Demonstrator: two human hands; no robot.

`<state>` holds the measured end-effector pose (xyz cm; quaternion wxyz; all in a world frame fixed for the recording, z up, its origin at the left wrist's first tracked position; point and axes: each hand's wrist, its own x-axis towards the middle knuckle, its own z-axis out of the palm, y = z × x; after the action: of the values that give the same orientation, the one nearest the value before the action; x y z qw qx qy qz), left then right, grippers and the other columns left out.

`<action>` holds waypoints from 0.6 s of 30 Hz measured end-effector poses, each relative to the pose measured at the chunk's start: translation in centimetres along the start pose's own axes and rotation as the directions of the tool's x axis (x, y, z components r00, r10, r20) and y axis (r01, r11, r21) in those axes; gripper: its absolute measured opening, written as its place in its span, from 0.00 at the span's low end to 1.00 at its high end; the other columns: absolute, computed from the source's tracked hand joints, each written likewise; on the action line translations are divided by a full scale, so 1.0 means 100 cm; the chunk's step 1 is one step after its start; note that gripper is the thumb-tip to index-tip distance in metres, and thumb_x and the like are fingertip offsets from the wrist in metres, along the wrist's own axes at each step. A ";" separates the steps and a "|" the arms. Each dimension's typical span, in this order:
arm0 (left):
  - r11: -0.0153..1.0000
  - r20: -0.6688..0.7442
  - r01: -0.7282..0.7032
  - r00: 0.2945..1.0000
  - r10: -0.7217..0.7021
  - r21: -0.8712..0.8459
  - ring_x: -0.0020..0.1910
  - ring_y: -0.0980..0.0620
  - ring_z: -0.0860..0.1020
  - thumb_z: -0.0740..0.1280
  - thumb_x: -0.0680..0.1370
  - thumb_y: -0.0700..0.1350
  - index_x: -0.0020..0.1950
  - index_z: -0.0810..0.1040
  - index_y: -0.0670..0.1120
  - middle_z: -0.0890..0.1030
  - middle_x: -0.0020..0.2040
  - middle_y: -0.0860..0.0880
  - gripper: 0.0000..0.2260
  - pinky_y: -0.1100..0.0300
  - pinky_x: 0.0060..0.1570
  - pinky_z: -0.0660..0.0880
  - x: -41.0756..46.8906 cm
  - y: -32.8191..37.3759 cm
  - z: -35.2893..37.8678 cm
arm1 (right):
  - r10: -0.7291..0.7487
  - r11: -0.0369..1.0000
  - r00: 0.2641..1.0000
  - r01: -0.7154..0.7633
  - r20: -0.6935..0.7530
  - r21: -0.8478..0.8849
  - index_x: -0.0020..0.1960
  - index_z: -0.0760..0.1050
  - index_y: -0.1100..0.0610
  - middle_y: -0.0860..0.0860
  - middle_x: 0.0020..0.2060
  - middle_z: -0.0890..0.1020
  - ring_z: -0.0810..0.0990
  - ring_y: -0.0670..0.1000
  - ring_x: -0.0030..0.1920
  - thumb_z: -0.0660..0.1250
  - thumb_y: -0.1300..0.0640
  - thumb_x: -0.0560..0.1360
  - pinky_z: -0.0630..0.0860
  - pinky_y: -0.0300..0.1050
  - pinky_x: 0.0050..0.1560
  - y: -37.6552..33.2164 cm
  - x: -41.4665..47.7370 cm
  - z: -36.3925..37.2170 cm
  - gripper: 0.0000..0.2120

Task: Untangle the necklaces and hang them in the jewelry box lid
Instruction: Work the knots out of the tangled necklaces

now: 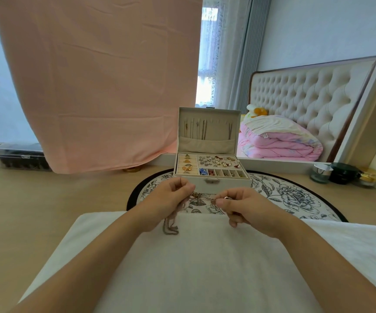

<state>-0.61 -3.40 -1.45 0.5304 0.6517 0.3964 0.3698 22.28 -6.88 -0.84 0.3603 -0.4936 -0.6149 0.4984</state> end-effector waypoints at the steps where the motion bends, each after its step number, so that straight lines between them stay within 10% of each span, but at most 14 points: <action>1: 0.992 -0.008 -0.028 1.000 0.029 0.122 0.27 0.57 0.67 0.65 0.82 0.47 0.48 0.76 0.44 0.74 0.31 0.53 0.08 0.65 0.26 0.65 -0.001 0.000 -0.002 | 0.011 1.000 1.000 -0.011 0.006 -0.020 0.49 0.84 0.59 0.50 0.29 0.70 0.66 0.48 0.27 0.70 0.58 0.78 0.71 0.44 0.33 0.000 -0.001 -0.002 0.05; 5: 0.880 0.046 -0.111 0.994 0.101 0.461 0.35 0.60 0.76 0.68 0.80 0.50 0.46 0.78 0.50 0.81 0.39 0.53 0.05 0.63 0.41 0.75 -0.002 -0.002 -0.004 | 0.080 0.974 0.997 -0.078 0.003 -0.211 0.46 0.86 0.53 0.49 0.26 0.68 0.64 0.49 0.27 0.70 0.53 0.78 0.65 0.42 0.30 0.002 -0.003 -0.006 0.07; 10: 0.599 0.081 -0.145 0.988 0.132 0.788 0.36 0.64 0.75 0.67 0.81 0.54 0.49 0.77 0.57 0.77 0.41 0.61 0.03 0.67 0.34 0.67 -0.003 -0.011 -0.001 | 0.079 0.829 0.996 -0.081 -0.029 -0.553 0.43 0.86 0.46 0.42 0.32 0.83 0.79 0.45 0.33 0.74 0.51 0.74 0.75 0.38 0.37 0.003 -0.002 -0.006 0.03; 18: 0.523 0.156 -0.319 0.930 0.332 0.790 0.57 0.61 0.70 0.64 0.82 0.45 0.61 0.79 0.60 0.76 0.54 0.62 0.12 0.62 0.56 0.69 0.001 -0.020 0.011 | 0.088 0.700 0.996 -0.080 -0.026 -0.709 0.47 0.84 0.40 0.36 0.39 0.82 0.78 0.38 0.38 0.73 0.52 0.73 0.72 0.32 0.40 0.000 -0.003 -0.010 0.07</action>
<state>0.18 -3.47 -3.60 0.0970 0.8793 0.3951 0.2475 23.32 -6.91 -0.57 0.1167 -0.6192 -0.7379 0.2420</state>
